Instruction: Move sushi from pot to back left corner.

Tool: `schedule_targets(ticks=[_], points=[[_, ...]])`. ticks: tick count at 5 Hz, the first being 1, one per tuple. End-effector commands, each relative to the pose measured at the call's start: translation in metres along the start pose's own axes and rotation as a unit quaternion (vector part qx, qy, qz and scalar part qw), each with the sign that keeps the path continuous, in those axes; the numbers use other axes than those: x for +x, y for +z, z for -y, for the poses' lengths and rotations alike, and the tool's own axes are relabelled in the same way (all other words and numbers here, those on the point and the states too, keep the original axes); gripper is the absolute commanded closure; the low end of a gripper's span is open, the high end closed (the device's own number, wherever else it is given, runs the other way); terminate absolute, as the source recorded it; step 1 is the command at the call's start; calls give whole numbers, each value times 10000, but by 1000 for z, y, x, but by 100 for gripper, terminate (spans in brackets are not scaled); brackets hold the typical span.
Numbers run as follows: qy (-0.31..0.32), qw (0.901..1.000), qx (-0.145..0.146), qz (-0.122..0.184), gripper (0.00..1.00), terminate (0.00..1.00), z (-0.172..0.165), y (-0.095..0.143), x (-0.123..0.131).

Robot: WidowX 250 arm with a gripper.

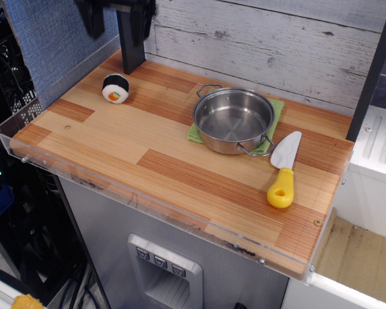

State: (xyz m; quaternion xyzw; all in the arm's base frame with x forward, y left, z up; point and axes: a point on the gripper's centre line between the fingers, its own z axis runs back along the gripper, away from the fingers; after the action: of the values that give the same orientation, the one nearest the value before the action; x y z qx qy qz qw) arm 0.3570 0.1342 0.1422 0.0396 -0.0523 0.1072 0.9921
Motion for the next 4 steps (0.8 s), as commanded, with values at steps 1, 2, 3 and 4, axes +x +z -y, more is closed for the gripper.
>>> schedule_targets(ticks=[1,2,3,4], points=[[-711,9966,-411,95,0,0,50,49,-13],[-998,9941,-416,107,0,0,59,48,-17],[-1292,9902,-475,244,0,0,60,50,-16],[-1292,9902,-475,244,0,0,60,50,-16]])
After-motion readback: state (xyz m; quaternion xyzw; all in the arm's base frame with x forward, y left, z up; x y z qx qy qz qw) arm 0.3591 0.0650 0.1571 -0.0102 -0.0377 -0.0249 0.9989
